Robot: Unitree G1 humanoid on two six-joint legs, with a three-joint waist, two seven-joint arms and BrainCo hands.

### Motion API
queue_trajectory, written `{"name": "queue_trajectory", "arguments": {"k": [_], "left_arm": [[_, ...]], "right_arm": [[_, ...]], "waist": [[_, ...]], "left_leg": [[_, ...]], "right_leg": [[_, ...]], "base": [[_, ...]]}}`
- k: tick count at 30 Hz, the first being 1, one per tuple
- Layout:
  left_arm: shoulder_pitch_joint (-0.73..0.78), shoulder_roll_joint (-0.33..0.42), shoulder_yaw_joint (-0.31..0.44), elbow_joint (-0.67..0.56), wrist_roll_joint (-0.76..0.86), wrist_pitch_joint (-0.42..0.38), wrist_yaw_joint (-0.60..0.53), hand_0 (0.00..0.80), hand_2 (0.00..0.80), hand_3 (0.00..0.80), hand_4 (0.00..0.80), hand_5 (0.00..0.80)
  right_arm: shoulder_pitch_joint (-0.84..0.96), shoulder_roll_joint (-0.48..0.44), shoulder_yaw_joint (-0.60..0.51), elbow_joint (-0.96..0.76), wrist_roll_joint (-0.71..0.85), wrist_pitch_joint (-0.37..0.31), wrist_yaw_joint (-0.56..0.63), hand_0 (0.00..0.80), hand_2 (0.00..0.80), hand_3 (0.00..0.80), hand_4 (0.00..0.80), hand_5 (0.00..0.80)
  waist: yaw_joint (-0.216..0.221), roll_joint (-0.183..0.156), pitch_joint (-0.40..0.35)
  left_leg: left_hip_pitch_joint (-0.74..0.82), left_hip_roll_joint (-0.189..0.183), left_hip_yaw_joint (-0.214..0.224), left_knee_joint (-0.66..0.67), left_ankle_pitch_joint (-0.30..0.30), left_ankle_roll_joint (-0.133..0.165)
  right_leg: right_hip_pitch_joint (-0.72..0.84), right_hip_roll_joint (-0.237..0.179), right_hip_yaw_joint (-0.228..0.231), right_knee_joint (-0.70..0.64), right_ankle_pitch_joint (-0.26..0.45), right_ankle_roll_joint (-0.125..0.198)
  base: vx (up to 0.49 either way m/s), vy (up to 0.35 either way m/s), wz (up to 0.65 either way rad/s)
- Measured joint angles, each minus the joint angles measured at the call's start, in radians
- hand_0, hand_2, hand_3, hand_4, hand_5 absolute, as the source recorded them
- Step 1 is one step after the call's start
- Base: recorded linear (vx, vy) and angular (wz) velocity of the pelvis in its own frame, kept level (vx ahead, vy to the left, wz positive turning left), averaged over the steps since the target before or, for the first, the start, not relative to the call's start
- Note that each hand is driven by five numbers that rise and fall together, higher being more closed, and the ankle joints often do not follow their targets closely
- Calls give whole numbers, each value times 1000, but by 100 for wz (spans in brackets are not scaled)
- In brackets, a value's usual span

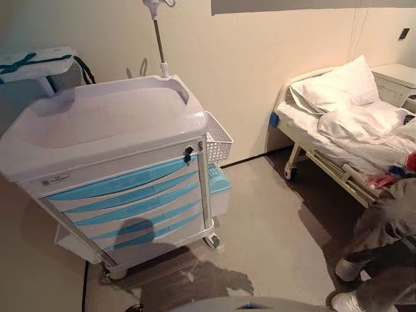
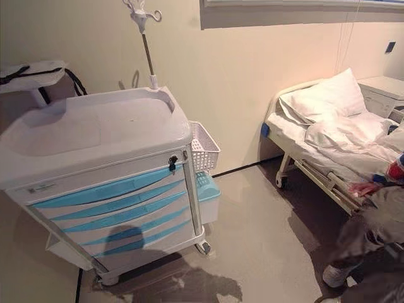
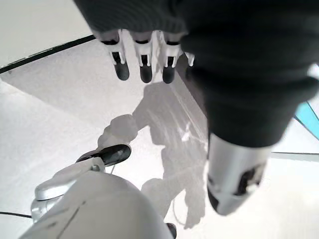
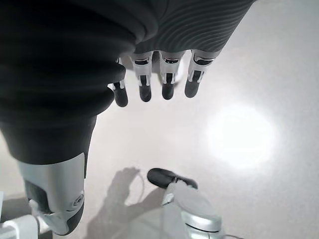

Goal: Open the drawer and pick up the medicine

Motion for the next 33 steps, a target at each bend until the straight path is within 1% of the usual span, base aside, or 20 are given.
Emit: {"name": "queue_trajectory", "arguments": {"k": [33], "left_arm": [[0,0,-1,0,0,-1,0,0,0,0,0,0]], "right_arm": [[0,0,7,0,0,0,2,0,0,0,0,0]], "waist": [[0,3,2]], "left_leg": [[-1,0,0,0,0,0]], "right_leg": [[-1,0,0,0,0,0]], "base": [[0,0,0]]}}
